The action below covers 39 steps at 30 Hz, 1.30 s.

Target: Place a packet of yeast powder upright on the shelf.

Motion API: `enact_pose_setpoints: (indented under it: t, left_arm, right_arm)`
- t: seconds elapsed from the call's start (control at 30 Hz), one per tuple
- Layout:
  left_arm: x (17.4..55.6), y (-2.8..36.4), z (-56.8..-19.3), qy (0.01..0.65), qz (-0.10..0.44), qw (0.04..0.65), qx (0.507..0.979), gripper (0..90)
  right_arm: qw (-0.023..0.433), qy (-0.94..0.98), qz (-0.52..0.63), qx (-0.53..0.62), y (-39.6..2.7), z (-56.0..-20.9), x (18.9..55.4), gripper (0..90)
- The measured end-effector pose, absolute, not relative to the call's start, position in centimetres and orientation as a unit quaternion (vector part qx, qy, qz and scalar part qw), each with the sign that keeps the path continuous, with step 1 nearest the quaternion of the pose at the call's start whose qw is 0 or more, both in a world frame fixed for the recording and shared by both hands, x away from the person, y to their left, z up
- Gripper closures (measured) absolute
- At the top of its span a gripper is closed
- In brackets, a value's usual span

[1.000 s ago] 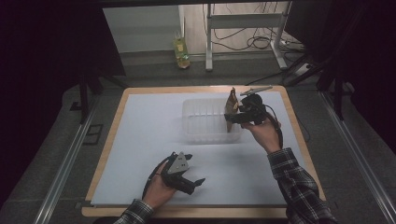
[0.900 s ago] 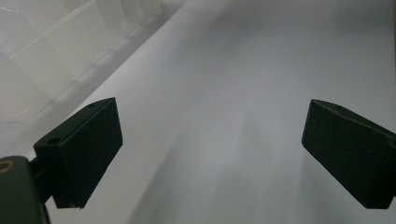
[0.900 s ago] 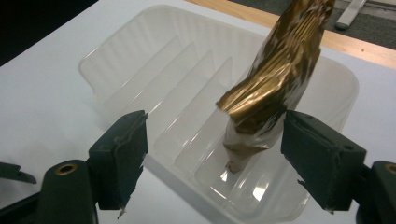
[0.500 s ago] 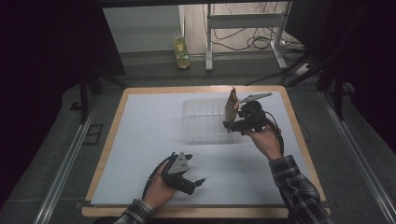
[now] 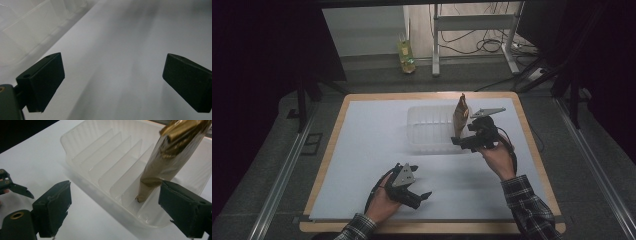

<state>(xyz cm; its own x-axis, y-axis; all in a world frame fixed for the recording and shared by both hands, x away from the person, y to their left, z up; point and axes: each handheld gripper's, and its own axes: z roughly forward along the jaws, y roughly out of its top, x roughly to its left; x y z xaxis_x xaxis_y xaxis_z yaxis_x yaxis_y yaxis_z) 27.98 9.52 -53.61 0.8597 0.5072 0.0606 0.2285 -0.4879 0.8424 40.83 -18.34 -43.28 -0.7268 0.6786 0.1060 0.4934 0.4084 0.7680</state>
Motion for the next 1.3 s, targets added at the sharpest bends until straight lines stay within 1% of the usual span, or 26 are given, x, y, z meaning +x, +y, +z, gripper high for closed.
enact_pose_setpoints:
  t: [0.6,0.93,1.3]
  left_arm:
    - [28.1,10.0,-53.4,0.221,0.156,0.461,0.845,3.3]
    - [28.1,10.2,-53.4,0.222,0.158,0.463,0.844,2.7]
    - [28.1,10.4,-53.4,0.224,0.157,0.465,0.842,2.3]
  right_arm:
    - [0.101,0.843,0.403,0.342,-19.5,-45.0,39.7,8.1]
    - [0.096,0.848,0.41,0.322,-19.9,-44.9,38.4,6.5]
    - [0.102,0.849,0.42,0.305,-20.3,-44.8,36.8,4.7]
